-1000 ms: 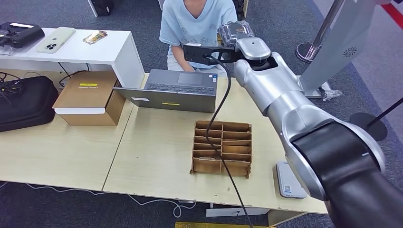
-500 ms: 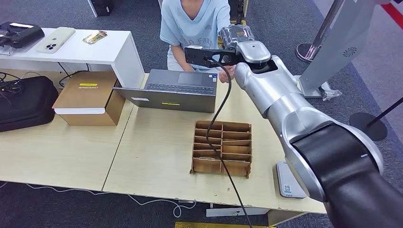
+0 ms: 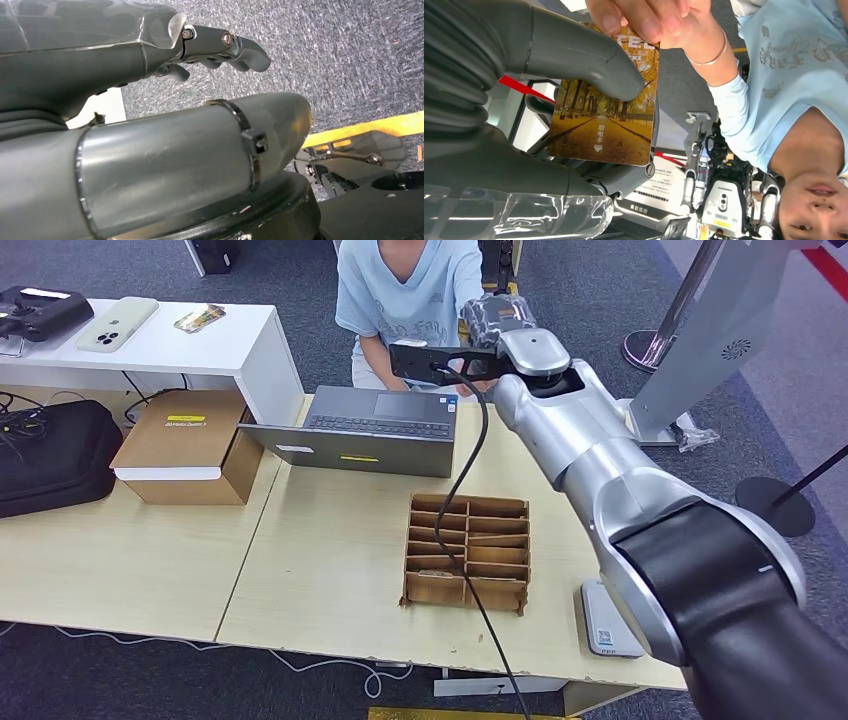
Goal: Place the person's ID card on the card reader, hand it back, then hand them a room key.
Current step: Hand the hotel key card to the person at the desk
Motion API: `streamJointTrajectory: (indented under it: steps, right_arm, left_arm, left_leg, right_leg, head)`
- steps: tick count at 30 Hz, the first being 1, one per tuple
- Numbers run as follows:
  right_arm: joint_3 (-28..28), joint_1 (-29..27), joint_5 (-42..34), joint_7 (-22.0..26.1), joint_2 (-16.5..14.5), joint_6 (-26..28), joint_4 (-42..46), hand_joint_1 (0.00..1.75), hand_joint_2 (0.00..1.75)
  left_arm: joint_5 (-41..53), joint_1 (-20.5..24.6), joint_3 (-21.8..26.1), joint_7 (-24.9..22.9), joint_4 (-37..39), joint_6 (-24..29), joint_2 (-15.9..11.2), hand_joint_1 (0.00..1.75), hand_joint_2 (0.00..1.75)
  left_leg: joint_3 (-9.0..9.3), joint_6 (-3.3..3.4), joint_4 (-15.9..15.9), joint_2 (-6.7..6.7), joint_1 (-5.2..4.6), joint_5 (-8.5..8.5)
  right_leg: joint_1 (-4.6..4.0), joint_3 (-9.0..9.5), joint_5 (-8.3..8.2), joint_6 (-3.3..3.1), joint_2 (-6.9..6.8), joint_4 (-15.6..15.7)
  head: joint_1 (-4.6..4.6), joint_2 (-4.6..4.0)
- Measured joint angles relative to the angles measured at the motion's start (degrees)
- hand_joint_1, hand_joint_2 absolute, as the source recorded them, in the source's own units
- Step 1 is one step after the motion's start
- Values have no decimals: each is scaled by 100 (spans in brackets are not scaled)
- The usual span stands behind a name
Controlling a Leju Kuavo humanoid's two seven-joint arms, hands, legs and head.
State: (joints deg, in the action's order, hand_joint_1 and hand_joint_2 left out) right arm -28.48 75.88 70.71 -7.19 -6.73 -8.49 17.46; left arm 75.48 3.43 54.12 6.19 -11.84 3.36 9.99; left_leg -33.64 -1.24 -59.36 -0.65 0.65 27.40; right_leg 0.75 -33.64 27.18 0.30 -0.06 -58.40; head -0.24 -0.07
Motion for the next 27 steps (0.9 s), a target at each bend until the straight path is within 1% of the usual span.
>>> streamJointTrajectory:
  steps: [1, 2, 4, 5, 6, 17, 27]
  right_arm:
    - [0, -2, 0, -1, 4, 3, 0, 170, 175]
    - [0, -5, 0, -2, 9, 7, -1, 143, 175]
    - [2, -13, 0, -7, 19, 15, -1, 56, 175]
    - [3, -18, 0, -9, 25, 21, -1, 17, 175]
    - [5, -25, 0, -15, 28, 27, 0, 0, 175]
    - [96, -94, -26, -40, 69, 236, 2, 0, 175]
    - [310, -134, -173, 251, 150, 597, 22, 0, 175]
  left_arm:
    - [3, 0, 0, 0, 0, -9, 0, 0, 0]
    - [7, 0, 0, 0, 0, -17, 1, 0, 0]
    - [12, 0, 0, 0, -1, -25, 2, 0, 0]
    - [12, 0, 0, 0, -1, -25, 2, 0, 0]
    - [12, 0, 0, 0, -1, -25, 2, 0, 0]
    - [31, 0, -2, 0, -1, -1, 2, 0, 0]
    - [50, 0, -6, 0, 0, 25, 6, 0, 0]
  left_leg:
    - [0, 0, 0, 0, 0, 0]
    - [0, 0, 0, 0, 0, 0]
    - [0, 0, 0, 0, 0, 0]
    - [0, 0, 0, 0, 0, 0]
    - [0, 0, 0, 0, 0, 0]
    - [0, 0, -1, 0, 0, 0]
    - [0, 0, -1, 0, 0, 0]
  right_leg:
    - [0, 0, 0, 0, 0, 0]
    - [0, 0, 0, 0, 0, 0]
    - [0, 0, 0, 0, 1, 0]
    - [0, 0, 0, 0, 1, 0]
    - [0, 0, 0, 0, 0, 0]
    - [0, 0, 0, 0, 1, 0]
    - [0, 0, 0, 0, 1, 0]
  head:
    - [0, 0]
    - [0, 0]
    - [0, 0]
    - [0, 0]
    - [0, 0]
    - [0, 0]
    - [0, 0]
